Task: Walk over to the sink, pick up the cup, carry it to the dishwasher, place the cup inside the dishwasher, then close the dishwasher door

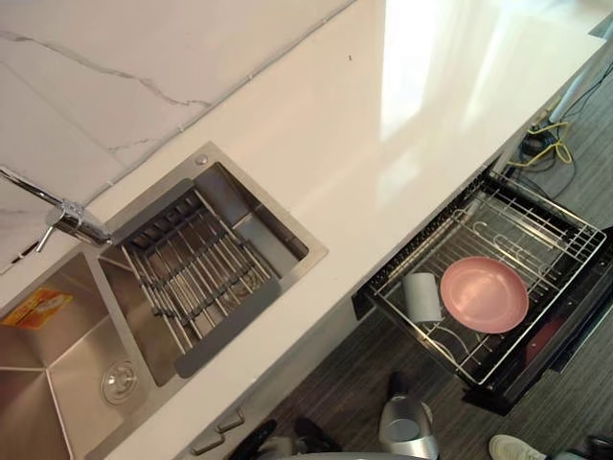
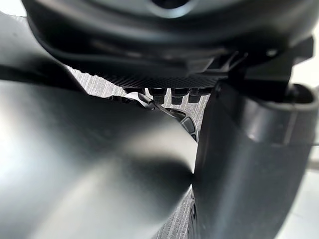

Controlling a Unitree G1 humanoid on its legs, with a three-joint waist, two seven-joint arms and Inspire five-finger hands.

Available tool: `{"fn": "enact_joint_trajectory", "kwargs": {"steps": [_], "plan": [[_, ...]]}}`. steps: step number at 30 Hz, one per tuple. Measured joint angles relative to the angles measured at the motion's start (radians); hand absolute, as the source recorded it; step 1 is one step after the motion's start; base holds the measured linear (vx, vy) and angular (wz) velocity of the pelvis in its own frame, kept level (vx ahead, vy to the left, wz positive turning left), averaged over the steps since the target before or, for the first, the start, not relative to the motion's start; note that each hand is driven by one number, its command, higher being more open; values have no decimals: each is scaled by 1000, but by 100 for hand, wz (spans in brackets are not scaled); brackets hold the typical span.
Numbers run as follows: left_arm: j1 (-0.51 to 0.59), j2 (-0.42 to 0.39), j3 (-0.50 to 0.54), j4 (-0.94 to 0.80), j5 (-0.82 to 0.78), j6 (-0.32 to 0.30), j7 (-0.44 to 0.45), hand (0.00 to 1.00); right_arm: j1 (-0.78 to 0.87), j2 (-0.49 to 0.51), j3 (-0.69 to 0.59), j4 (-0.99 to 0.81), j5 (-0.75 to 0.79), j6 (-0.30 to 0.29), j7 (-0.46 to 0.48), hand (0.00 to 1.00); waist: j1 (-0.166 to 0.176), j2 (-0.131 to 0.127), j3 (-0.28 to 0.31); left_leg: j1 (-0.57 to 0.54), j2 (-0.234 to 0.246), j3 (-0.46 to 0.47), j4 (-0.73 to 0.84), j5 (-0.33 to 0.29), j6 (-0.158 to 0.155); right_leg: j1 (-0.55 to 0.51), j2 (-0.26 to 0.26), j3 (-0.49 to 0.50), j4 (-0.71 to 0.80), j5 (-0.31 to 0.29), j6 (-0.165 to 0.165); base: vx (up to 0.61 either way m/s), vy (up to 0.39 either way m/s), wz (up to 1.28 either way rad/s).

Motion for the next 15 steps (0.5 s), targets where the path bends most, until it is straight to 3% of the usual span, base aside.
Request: {"fn": "enact_joint_trajectory", "kwargs": {"steps": [1, 4, 8, 10, 15], "plan": [[-6, -5, -12, 1, 6, -11, 0, 100, -1, 2, 69, 0, 31, 32, 48, 100, 18, 7, -5, -2, -3, -6, -11, 1, 1, 0, -1, -13, 0, 0, 0, -65, 35, 30], [-11, -9, -15, -5, 23, -25, -1, 100, 15, -12, 130, -1, 43, 53, 115, 100, 43, 12, -9, -17, -12, -55, -27, 14, 9, 18, -11, -59, -4, 3, 4, -59, 19, 46], [-13, -9, -36, -9, 44, -47, -6, 100, 10, -74, 211, 34, 43, 82, 143, 100, 50, 2, -13, -20, -31, -95, -72, 62, 13, 42, -11, -106, -40, 24, 8, -70, -7, 33], [-12, -10, -53, -21, 63, -57, -6, 100, -3, -118, 253, 104, 51, 133, 165, 100, 72, -1, -27, -24, -35, -126, -92, 92, 9, 67, -4, -142, -75, 41, 6, -80, -24, 38], [-8, -7, -67, -37, 101, -80, -4, 100, -71, -192, 292, 203, 51, 197, 187, 100, 106, -18, -47, -32, -35, -207, -120, 128, 7, 111, 10, -219, -110, 55, 2, -85, -19, 44]]}}
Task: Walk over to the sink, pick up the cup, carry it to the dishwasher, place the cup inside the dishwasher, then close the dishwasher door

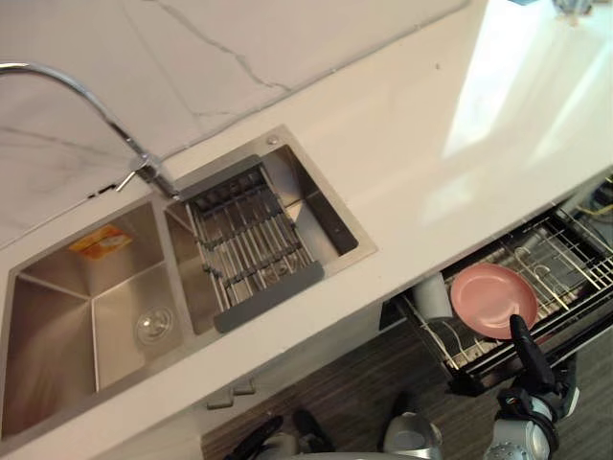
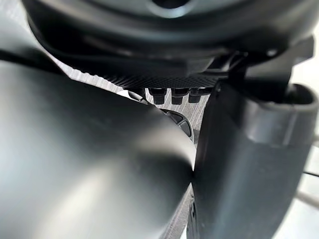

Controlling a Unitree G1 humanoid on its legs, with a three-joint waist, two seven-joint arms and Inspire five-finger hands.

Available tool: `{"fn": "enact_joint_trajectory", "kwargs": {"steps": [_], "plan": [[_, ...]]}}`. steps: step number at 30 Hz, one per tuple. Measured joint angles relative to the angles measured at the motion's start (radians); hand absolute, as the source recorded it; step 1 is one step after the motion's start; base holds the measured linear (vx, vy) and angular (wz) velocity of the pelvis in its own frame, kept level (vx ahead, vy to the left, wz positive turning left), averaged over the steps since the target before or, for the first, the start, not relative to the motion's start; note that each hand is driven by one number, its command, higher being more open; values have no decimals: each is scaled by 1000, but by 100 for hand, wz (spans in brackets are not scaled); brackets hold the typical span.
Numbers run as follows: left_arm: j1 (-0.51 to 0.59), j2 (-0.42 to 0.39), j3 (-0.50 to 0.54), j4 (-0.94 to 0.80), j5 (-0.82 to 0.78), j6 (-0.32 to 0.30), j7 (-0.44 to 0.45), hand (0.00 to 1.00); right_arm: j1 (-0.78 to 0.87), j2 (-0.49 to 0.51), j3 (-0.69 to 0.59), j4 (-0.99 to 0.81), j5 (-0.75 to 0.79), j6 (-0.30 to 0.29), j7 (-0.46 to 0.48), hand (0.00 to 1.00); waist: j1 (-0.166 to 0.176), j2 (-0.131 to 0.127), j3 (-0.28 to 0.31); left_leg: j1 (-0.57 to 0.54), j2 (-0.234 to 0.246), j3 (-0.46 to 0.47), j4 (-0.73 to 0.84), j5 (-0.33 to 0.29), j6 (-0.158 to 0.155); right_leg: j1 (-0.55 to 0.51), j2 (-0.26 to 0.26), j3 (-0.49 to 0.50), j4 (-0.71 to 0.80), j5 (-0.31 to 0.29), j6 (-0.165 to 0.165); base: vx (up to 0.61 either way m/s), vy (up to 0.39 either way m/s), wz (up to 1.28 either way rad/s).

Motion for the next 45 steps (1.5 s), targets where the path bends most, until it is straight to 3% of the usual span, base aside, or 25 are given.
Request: {"fn": "enact_joint_trajectory", "kwargs": {"steps": [7, 12, 14, 16, 17, 18, 19, 22, 25, 28, 30, 32, 35, 36, 37, 38, 40, 41, 42, 43, 44, 45], "plan": [[-4, -6, -6, -46, 58, -26, 11, 100, -191, -107, 71, 81, -5, 133, 0, 100, 52, -3, -11, -60, -5, -127, 6, 1, 0, 0, 9, -68, -38, 25, -6, -92, 24, 29], [-21, -7, -6, -62, 98, -33, 27, 100, -227, -102, 213, 68, 0, 138, 61, 100, 52, -8, -12, -100, 6, -172, 47, 0, -1, -4, 43, -60, -96, 34, 7, -81, -15, -3], [-33, -17, -6, -61, 106, -32, 42, 100, -263, -86, 239, 66, 1, 140, 55, 100, 60, -3, -15, -128, 33, -181, 60, -23, -28, -14, 74, -33, -126, 38, 5, -140, -46, -12], [-40, -21, -4, -65, 103, -33, 63, 100, -248, -82, 265, 68, 0, 145, 56, 100, 73, -6, -13, -134, 33, -214, 52, -36, -41, -16, 87, -24, -139, 38, 6, -123, -32, 7], [-43, -28, -6, -62, 99, -34, 77, 100, -237, -86, 293, 64, -1, 144, 58, 100, 81, 7, -19, -136, 49, -218, 34, -33, -43, -26, 96, -12, -112, 43, -8, -110, -49, 5], [-45, -33, -9, -60, 92, -38, 91, 100, -228, -84, 314, 64, -7, 144, 62, 100, 79, 11, -18, -138, 56, -219, 34, -31, -42, -48, 85, 14, -20, 28, -45, -55, -54, 30], [-42, -19, -8, -58, 40, -44, 117, 100, -164, -83, 390, 41, -34, 144, 97, 100, 78, -19, -28, -133, 34, -230, 26, -29, -45, -41, 62, 41, 40, -36, -67, -26, -91, 38], [-22, -32, -22, -50, -86, -83, 173, 100, -34, -70, 577, 22, -114, 160, 201, 100, 81, -25, -39, -125, 29, -250, 38, -29, -35, -24, 81, 18, -4, -47, -59, 57, -112, 26], [-11, -31, -58, -35, -168, -132, 202, 100, 37, 2, 665, 139, -261, 238, 253, 100, 88, -32, -41, -76, 19, -235, 19, -34, -29, -37, 104, 14, -14, -42, -65, 120, -3, 6], [-14, 12, -76, -11, -203, -132, 190, 100, 2, 55, 610, 269, -548, 207, 248, 100, 100, -86, -46, -51, 14, -219, -13, -42, -17, -37, 107, 15, -3, -39, -61, 94, 26, -5], [-20, 31, -80, 15, -203, -126, 169, 100, 0, 52, 590, 290, -673, 195, 231, 100, 100, -108, -54, -33, 5, -199, -12, -56, -6, -43, 85, 32, 38, -58, -54, 114, 71, -21], [-24, 46, -83, 41, -192, -127, 141, 100, -4, 54, 561, 310, -654, 217, 213, 100, 102, -132, -62, -18, -5, -168, -8, -75, 3, -64, 58, 62, 93, -79, -43, 125, 94, -40], [-26, 67, -98, 81, -179, -186, 80, 100, -10, 50, 463, 381, -618, 239, 195, 100, 99, -177, -75, 4, -34, -121, 8, -123, 21, -99, 3, 115, 190, -108, -24, 130, 118, -42], [-26, 71, -99, 88, -177, -202, 63, 100, -8, 40, 416, 417, -615, 232, 184, 100, 95, -181, -75, 18, -47, -116, 4, -150, 38, -121, -30, 132, 268, -120, -5, 100, 132, -15], [-28, 72, -102, 94, -176, -211, 60, 100, -1, 24, 384, 449, -612, 231, 170, 100, 85, -194, -72, 28, -55, -119, 2, -161, 44, -179, -71, 165, 409, -118, -7, 93, 142, -6], [-28, 76, -103, 95, -176, -212, 59, 100, 2, 24, 355, 458, -583, 241, 168, 100, 79, -191, -75, 35, -60, -121, 3, -167, 47, -205, -92, 187, 478, -110, -7, 115, 176, 17], [-32, 98, -103, 125, -174, -205, 35, 100, 41, 17, 281, 509, -470, 262, 162, 100, 63, -221, -67, 77, -84, -180, 2, -189, 63, -269, -160, 292, 711, -41, 33, 148, 131, 59], [-29, 102, -98, 128, -172, -204, 20, 100, 49, 25, 248, 518, -422, 262, 168, 100, 55, -215, -64, 84, -86, -204, 2, -192, 66, -293, -157, 316, 749, -52, 35, 141, 38, 84], [-20, 108, -95, 128, -166, -205, -14, 100, 58, 48, 213, 519, -378, 261, 179, 100, 44, -216, -64, 87, -78, -234, 9, -199, 71, -301, -134, 356, 732, -109, 51, 167, -15, 83], [-16, 115, -91, 128, -130, -204, -60, 100, 60, 69, 192, 529, -345, 262, 186, 100, 37, -212, -64, 75, -64, -272, 24, -206, 69, -298, -97, 393, 654, -147, 51, 212, -56, 135], [-11, 125, -62, 128, -54, -203, -130, 100, 57, 105, 157, 539, -318, 263, 189, 100, 28, -210, -64, 54, -57, -336, 47, -206, 68, -282, -60, 428, 500, -151, 52, 255, -102, 130], [-7, 126, -44, 127, -17, -204, -163, 100, 58, 110, 147, 540, -313, 261, 188, 100, 28, -211, -64, 50, -61, -352, 55, -200, 55, -271, -56, 437, 442, -138, 45, 264, -133, 137]]}}
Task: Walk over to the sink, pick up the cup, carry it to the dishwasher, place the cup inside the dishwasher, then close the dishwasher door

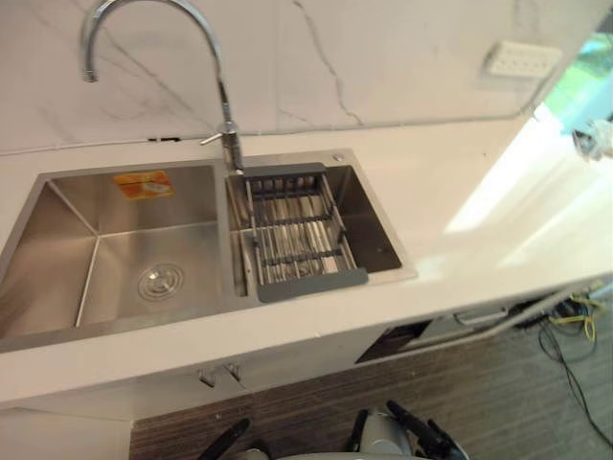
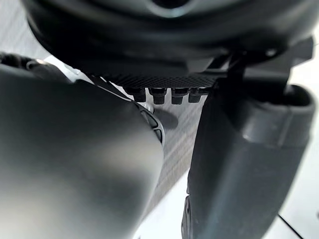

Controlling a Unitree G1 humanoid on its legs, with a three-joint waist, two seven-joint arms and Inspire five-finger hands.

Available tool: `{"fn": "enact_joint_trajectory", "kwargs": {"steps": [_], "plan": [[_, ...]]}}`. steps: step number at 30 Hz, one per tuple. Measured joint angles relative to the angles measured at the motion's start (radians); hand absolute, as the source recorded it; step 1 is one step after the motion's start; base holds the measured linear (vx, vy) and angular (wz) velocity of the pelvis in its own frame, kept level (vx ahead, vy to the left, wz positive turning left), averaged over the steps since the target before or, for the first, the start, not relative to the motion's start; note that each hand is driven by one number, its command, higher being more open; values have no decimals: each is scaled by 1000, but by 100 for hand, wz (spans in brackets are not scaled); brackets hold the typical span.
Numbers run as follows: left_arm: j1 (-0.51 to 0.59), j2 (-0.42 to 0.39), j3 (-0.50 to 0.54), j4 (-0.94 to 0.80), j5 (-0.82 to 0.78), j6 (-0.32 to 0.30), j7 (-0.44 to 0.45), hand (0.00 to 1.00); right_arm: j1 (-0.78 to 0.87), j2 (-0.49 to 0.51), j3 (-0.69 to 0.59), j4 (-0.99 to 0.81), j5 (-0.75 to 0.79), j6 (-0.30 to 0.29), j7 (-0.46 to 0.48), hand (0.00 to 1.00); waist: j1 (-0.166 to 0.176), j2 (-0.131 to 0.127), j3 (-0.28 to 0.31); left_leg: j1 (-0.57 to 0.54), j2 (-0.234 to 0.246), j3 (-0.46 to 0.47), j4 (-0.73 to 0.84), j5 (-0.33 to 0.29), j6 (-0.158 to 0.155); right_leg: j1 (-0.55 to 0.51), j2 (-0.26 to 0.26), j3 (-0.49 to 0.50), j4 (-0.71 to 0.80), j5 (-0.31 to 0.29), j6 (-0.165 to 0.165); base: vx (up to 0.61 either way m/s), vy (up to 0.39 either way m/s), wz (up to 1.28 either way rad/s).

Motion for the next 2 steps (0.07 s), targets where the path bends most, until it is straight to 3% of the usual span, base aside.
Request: {"fn": "enact_joint_trajectory", "kwargs": {"steps": [1, 2], "plan": [[13, 6, 17, -3, 66, -2, -62, 100, 5, 3, -1, 8, -1, -3, -6, 100, 1, -14, -4, 3, -21, -18, 15, -6, -15, 25, -5, 16, -100, 113, -1, 287, -180, 92], [19, 3, 25, -4, 115, -2, -101, 100, 4, 8, -2, 19, 0, -4, -14, 100, 14, -23, -7, 24, -40, -29, 15, -13, -27, 57, -23, 17, -125, 117, 7, 199, -135, 67]]}}
